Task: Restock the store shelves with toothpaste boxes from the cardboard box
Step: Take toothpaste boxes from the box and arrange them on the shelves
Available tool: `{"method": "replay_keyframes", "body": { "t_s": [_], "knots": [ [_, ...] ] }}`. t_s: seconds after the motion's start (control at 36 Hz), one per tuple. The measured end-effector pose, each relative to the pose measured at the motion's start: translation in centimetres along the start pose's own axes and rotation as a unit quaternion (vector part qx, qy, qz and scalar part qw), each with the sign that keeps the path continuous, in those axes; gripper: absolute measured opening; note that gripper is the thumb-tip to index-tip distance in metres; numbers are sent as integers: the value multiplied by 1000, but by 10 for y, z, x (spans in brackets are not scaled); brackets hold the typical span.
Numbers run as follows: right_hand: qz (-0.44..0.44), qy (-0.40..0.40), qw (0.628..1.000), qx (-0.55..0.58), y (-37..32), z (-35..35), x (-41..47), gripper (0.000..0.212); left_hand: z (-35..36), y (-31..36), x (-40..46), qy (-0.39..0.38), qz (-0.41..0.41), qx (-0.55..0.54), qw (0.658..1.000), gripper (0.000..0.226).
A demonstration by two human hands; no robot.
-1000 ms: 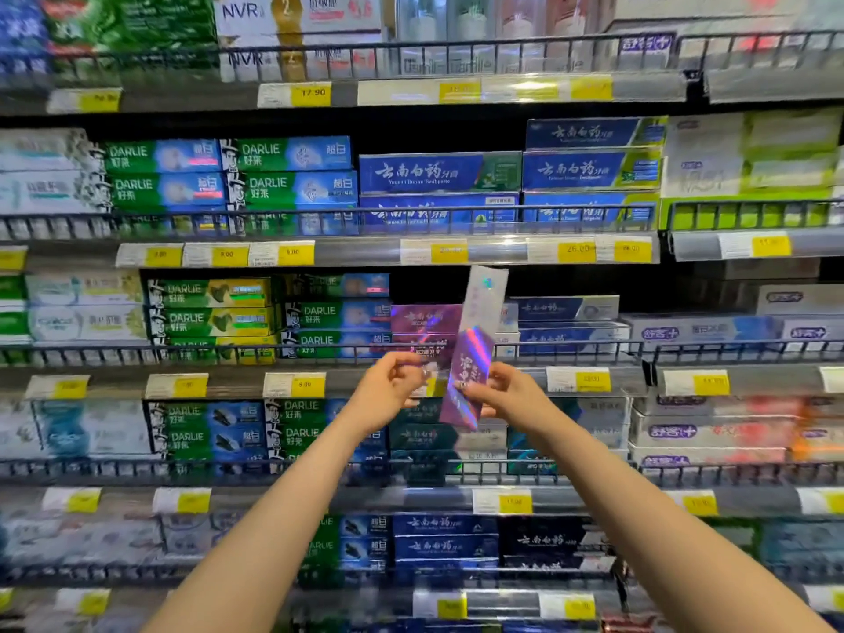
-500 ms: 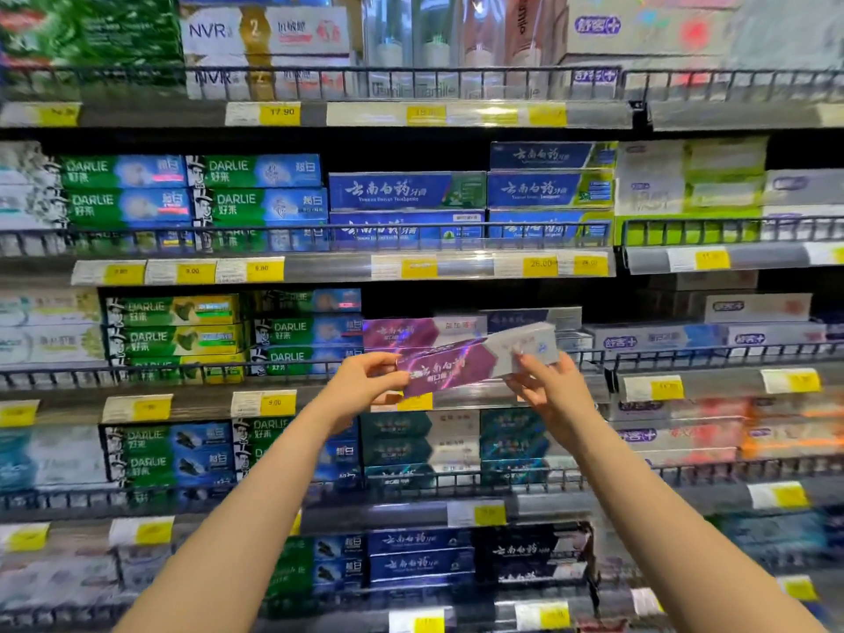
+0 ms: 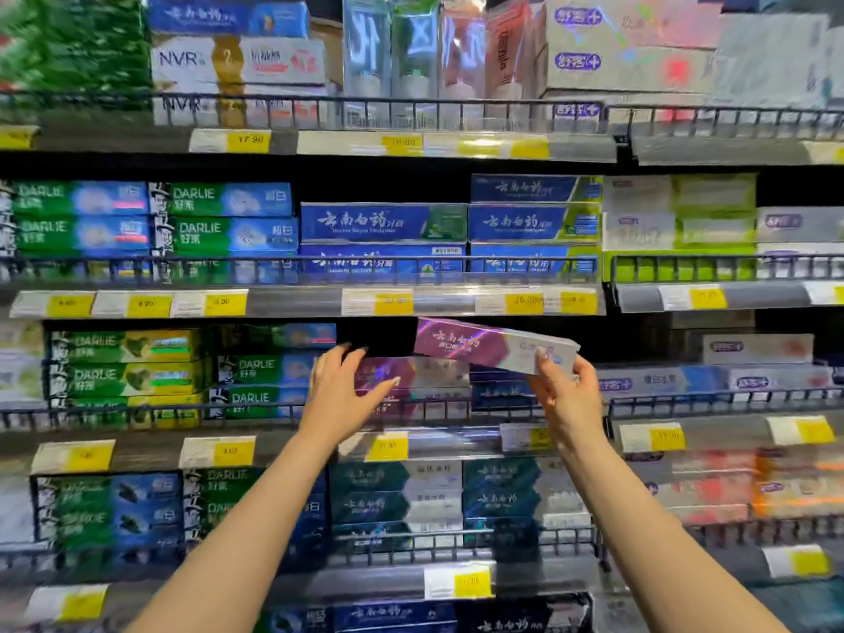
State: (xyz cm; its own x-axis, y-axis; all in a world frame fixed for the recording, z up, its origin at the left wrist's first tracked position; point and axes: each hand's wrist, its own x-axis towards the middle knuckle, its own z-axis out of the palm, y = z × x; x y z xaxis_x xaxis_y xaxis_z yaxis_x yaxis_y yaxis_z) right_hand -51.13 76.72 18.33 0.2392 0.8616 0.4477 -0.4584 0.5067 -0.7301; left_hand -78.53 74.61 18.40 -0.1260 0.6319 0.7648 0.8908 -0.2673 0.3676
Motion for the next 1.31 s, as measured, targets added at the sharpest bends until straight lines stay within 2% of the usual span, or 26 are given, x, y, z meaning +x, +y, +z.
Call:
{"method": "replay_keyframes", "body": {
  "t_s": [0.22,0.31,0.42,0.47,0.69,0.89,1.22,1.31],
  "knots": [
    [-13,-5,999,-35,21,30,26,51,11,2,3,42,-12,-31,999,49],
    [-16,-20,994,-102,30,41,35,49,11,5,3,55,-63,-87,993,47],
    [-16,-52,984,-169,41,52,40,45,15,1,0,49,-122,-138,982,77],
    [-10,-61,982,-178,43,55,41,44,15,-1,-1,53,-137,-158,976,83],
    [-9,-121,964,-238,45,63,44,34,12,-14,2,6,-141,-181,973,79],
    [-44,-100,949,-294,51,68,43,35,11,-13,2,3,-129,-194,973,89],
    [-51,-94,939,-328,46,70,37,44,7,-7,-2,-33,-126,-190,973,100],
    [-40,-99,930,-351,45,67,37,53,4,-5,-4,-23,-127,-202,971,102]
  ]
}}
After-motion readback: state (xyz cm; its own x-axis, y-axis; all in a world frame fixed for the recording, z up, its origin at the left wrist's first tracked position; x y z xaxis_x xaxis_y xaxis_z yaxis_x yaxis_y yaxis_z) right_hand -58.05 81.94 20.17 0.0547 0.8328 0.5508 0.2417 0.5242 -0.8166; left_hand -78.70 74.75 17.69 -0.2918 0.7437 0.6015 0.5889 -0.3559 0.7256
